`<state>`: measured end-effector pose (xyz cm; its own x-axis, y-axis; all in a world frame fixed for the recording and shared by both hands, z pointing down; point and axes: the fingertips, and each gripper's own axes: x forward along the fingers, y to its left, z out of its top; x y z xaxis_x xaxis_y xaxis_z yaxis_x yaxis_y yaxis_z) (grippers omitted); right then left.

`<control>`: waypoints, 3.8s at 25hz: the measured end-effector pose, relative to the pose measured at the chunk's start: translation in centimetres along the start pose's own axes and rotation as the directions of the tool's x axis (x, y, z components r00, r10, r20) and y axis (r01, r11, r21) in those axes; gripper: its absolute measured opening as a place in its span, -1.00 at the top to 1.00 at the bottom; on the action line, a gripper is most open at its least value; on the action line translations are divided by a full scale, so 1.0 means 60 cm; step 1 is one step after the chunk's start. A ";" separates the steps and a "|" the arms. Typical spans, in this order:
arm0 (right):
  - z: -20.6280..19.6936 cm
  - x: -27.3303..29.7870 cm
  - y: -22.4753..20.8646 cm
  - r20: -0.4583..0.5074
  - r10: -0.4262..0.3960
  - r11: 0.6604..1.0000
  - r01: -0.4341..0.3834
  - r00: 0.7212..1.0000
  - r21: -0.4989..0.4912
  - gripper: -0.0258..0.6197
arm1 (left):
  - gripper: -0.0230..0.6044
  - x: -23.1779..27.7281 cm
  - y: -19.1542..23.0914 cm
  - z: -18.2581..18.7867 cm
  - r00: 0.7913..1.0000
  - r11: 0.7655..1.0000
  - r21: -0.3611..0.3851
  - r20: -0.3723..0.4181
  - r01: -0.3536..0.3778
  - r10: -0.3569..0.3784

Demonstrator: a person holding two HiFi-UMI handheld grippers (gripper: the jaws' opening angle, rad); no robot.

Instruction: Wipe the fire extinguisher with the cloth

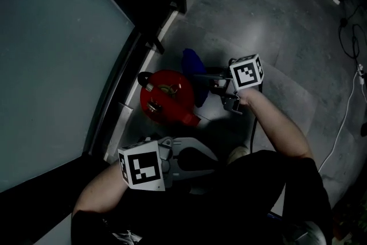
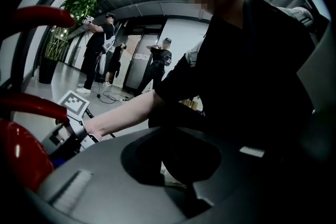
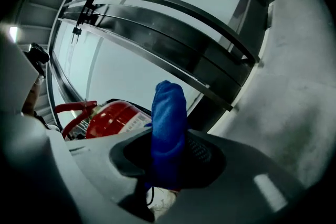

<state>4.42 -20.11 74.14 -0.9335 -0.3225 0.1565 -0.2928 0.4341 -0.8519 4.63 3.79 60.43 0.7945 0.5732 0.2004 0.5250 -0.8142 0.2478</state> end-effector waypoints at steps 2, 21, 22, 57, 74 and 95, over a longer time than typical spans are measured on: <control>-0.018 0.004 -0.026 -0.009 -0.016 0.999 0.016 1.000 0.034 0.51 | 0.81 -0.002 0.005 -0.002 1.000 1.000 -0.009 0.002 -0.016 0.016; -0.172 0.026 -0.232 -0.180 -0.259 0.960 0.274 0.949 0.065 0.51 | 0.72 -0.032 0.020 -0.048 0.987 0.987 -0.071 -0.073 -0.146 0.141; -0.176 0.027 -0.239 -0.184 -0.266 0.957 0.282 0.946 0.066 0.51 | 0.72 -0.034 0.020 -0.049 0.986 0.985 -0.078 -0.073 -0.153 0.148; -0.004 -0.247 0.083 0.019 -0.566 0.823 0.566 0.824 -0.044 0.51 | 0.72 -0.136 0.034 0.270 0.917 0.928 -0.079 0.147 -0.364 0.372; 0.408 -0.416 0.973 0.320 -0.285 0.857 0.390 0.903 -0.336 0.51 | 0.75 -0.359 -0.199 0.915 0.271 0.285 -0.146 0.109 -0.947 0.956; 0.234 -0.477 1.324 0.565 -0.257 0.683 0.562 0.784 -0.468 0.51 | 0.78 -0.395 -0.494 0.921 0.156 0.233 -0.297 0.260 -0.926 0.953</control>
<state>10.77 11.78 -5.02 -0.5393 -0.8400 0.0594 -0.8208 0.5086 -0.2601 -12.91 9.25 -4.02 0.7037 -0.7101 0.0214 -0.7042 -0.6933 0.1532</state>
